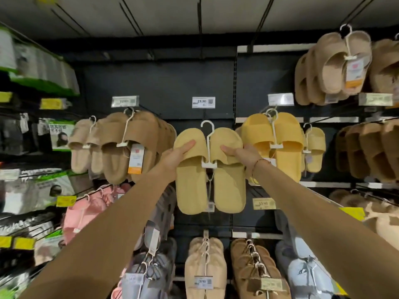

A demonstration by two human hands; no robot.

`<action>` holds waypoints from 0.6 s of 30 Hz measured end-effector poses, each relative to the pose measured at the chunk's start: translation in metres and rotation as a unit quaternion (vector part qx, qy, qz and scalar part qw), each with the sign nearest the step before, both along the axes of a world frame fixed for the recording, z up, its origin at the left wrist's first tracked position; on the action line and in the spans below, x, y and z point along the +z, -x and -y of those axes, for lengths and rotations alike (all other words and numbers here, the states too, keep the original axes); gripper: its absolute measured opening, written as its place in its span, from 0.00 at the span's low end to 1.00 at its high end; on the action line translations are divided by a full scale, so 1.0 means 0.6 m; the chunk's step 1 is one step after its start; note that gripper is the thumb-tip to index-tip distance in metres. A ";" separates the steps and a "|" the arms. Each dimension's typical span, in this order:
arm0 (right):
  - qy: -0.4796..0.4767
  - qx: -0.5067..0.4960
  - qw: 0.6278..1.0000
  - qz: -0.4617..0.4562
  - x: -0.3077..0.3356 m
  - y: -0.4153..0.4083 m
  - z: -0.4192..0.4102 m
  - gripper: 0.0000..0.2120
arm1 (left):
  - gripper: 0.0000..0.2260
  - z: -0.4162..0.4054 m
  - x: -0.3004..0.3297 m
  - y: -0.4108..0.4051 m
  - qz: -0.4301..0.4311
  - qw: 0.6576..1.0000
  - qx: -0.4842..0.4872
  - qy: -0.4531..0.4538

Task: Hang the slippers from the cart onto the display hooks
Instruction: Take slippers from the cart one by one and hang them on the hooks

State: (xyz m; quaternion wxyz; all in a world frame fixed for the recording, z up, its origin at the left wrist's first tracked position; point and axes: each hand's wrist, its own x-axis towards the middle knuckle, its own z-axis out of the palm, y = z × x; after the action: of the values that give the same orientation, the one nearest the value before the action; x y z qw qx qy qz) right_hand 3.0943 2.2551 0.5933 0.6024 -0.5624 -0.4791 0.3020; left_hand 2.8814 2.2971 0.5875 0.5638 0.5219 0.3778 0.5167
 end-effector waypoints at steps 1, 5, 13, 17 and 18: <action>0.005 -0.008 1.000 -0.006 0.008 0.005 -0.017 0.39 | 0.25 -0.016 0.008 0.003 0.004 1.000 -0.011 0.004; 0.031 -0.033 0.999 -0.021 0.037 0.015 -0.076 0.37 | 0.27 -0.097 0.033 0.005 0.008 0.999 -0.035 0.010; -0.011 -0.091 0.996 -0.003 0.076 0.028 -0.145 0.47 | 0.33 -0.195 0.065 0.008 0.038 0.997 -0.070 -0.021; -0.034 -0.096 0.995 -0.012 0.073 0.022 -0.156 0.35 | 0.34 -0.227 0.065 -0.006 0.047 0.995 -0.083 -0.034; -0.042 -0.093 0.995 -0.010 0.072 0.020 -0.159 0.34 | 0.33 -0.233 0.064 -0.006 0.049 0.994 -0.084 -0.041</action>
State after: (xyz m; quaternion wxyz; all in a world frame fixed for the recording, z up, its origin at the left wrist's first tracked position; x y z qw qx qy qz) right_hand 3.0821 2.3503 0.6365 0.6557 -0.5761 -0.4306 0.2297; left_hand 2.8850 2.4369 0.6262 0.6016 0.5484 0.2830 0.5072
